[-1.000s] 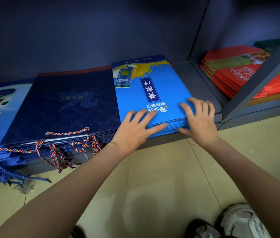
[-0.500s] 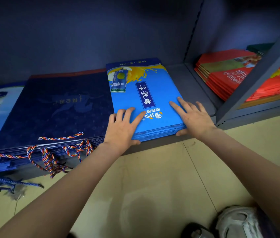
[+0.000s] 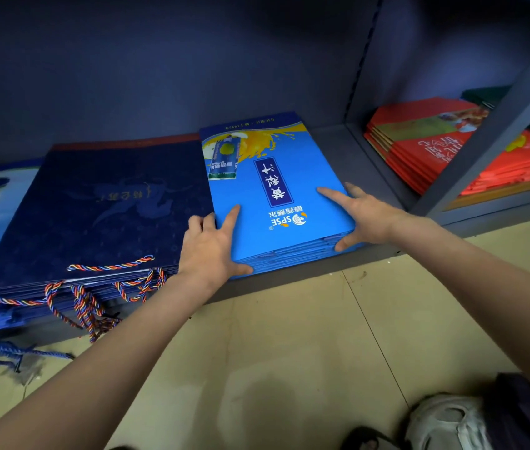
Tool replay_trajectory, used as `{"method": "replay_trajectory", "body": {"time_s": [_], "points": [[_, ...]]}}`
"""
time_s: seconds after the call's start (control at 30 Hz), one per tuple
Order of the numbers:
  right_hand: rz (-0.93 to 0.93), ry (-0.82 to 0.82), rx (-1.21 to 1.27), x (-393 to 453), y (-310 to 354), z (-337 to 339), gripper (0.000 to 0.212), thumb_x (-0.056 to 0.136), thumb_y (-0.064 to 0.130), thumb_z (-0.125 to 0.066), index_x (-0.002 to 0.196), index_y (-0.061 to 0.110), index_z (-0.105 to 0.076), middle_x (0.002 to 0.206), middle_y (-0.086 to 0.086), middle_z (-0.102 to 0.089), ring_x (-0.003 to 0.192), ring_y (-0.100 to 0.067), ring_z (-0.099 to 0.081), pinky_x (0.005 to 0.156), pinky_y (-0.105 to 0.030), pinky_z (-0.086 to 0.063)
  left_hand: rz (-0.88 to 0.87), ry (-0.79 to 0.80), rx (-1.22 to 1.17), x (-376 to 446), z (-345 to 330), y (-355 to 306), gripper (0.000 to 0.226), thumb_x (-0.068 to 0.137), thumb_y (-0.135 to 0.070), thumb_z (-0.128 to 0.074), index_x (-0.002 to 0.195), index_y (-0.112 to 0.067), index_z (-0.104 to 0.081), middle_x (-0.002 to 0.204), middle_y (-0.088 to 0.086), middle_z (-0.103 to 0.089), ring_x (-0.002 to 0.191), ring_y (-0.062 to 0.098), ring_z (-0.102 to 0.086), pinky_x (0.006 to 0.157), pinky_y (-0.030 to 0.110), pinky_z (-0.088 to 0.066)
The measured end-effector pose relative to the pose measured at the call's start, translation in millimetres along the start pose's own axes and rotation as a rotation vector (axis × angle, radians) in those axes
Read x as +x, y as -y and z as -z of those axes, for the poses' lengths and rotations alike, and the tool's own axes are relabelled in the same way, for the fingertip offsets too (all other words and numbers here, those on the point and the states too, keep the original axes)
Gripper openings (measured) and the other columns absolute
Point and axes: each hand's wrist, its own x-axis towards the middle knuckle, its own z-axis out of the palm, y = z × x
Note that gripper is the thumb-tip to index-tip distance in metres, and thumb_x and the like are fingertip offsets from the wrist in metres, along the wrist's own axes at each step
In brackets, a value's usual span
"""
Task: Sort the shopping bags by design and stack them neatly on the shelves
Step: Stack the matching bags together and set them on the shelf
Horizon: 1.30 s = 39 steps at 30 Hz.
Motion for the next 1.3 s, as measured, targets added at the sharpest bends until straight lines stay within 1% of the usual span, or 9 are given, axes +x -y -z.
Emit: {"method": "replay_trajectory", "body": {"time_s": [0.2, 0.37, 0.53, 0.67, 0.8, 0.93, 1.0, 1.13, 1.3], "points": [[-0.011, 0.02, 0.044, -3.9, -1.6, 17.1, 0.116, 0.064, 0.032, -0.085, 0.149, 0.032, -0.005, 0.146, -0.009, -0.034, 0.134, -0.029, -0.03, 0.107, -0.038, -0.031, -0.048, 0.069, -0.051, 3.4, 6.9, 2.1, 0.115, 0.071, -0.049, -0.075, 0.149, -0.026, 0.007, 0.128, 0.009, -0.039, 0.12, 0.026, -0.028, 0.103, 0.032, -0.029], [-0.034, 0.021, 0.024, -5.6, 3.2, 13.0, 0.117, 0.066, 0.027, -0.084, 0.149, 0.033, -0.002, 0.145, -0.013, -0.029, 0.133, -0.032, -0.031, 0.105, -0.038, -0.033, -0.042, 0.175, -0.058, 4.8, 20.8, -2.3, 0.118, 0.071, -0.045, -0.076, 0.149, -0.026, 0.01, 0.134, 0.014, -0.031, 0.124, 0.029, -0.024, 0.101, 0.036, -0.034], [0.032, -0.058, 0.005, -17.8, 11.2, 1.9, 0.114, 0.069, 0.026, -0.082, 0.144, 0.05, 0.002, 0.154, -0.003, 0.019, 0.137, -0.038, -0.02, 0.107, -0.048, -0.033, 0.009, 0.094, -0.041, -13.1, 26.5, -25.3, 0.101, 0.083, -0.036, -0.068, 0.15, -0.023, 0.006, 0.148, 0.015, -0.009, 0.128, 0.032, -0.027, 0.098, 0.038, -0.04], [0.013, -0.005, 0.031, -10.7, 13.1, 0.9, 0.106, 0.072, 0.024, -0.08, 0.144, 0.049, -0.006, 0.154, -0.004, 0.02, 0.138, -0.037, -0.021, 0.109, -0.044, -0.033, 0.062, 0.119, 0.194, -13.7, 15.1, -41.4, 0.082, 0.093, -0.021, -0.058, 0.15, -0.011, 0.0, 0.137, 0.021, -0.026, 0.11, 0.028, -0.051, 0.076, 0.029, -0.046], [-0.003, 0.05, 0.018, -1.5, 12.1, 5.2, 0.109, 0.069, 0.028, -0.082, 0.146, 0.045, -0.005, 0.155, -0.015, 0.01, 0.142, -0.034, -0.016, 0.111, -0.037, -0.025, 0.051, 0.204, 0.335, 4.4, 13.5, -44.0, 0.079, 0.095, -0.017, -0.054, 0.148, 0.002, 0.001, 0.134, 0.019, -0.042, 0.121, 0.029, -0.048, 0.087, 0.032, -0.048], [-0.029, 0.093, 0.008, 2.7, 12.0, 4.9, 0.117, 0.065, 0.034, -0.084, 0.146, 0.045, 0.0, 0.147, -0.017, -0.019, 0.137, -0.034, -0.023, 0.109, -0.04, -0.029, 0.056, 0.291, 0.278, 11.8, 31.1, -41.2, 0.103, 0.083, -0.036, -0.069, 0.149, -0.003, 0.003, 0.134, 0.014, -0.044, 0.123, 0.029, -0.046, 0.087, 0.032, -0.046], [-0.051, 0.105, 0.001, 4.0, 13.7, 6.8, 0.12, 0.064, 0.033, -0.084, 0.146, 0.045, 0.004, 0.15, -0.017, -0.011, 0.138, -0.036, -0.021, 0.109, -0.043, -0.029, 0.089, 0.307, 0.185, 9.8, 31.0, -39.8, 0.107, 0.08, -0.041, -0.07, 0.15, -0.007, 0.004, 0.133, 0.017, -0.04, 0.121, 0.03, -0.046, 0.088, 0.034, -0.046], [0.066, -0.033, -0.154, -8.4, 15.7, 8.5, 0.112, 0.067, 0.036, -0.081, 0.149, 0.035, -0.005, 0.155, -0.009, 0.018, 0.143, -0.031, 0.002, 0.115, -0.045, -0.017, 0.098, 0.218, 0.219, -4.8, 23.7, -39.4, 0.099, 0.083, -0.054, -0.06, 0.15, -0.012, 0.001, 0.144, 0.022, -0.019, 0.129, 0.034, -0.029, 0.097, 0.036, -0.04], [0.193, -0.142, -0.092, -34.9, -1.1, 13.0, 0.075, 0.073, 0.033, -0.077, 0.139, 0.022, -0.043, 0.152, -0.005, -0.024, 0.139, -0.022, -0.025, 0.111, -0.028, -0.02, -0.262, -0.053, 0.229, -4.2, 28.2, -25.8, 0.069, 0.088, -0.055, -0.05, 0.143, -0.018, -0.029, 0.155, 0.007, -0.013, 0.139, 0.027, -0.017, 0.11, 0.036, -0.021]]}}
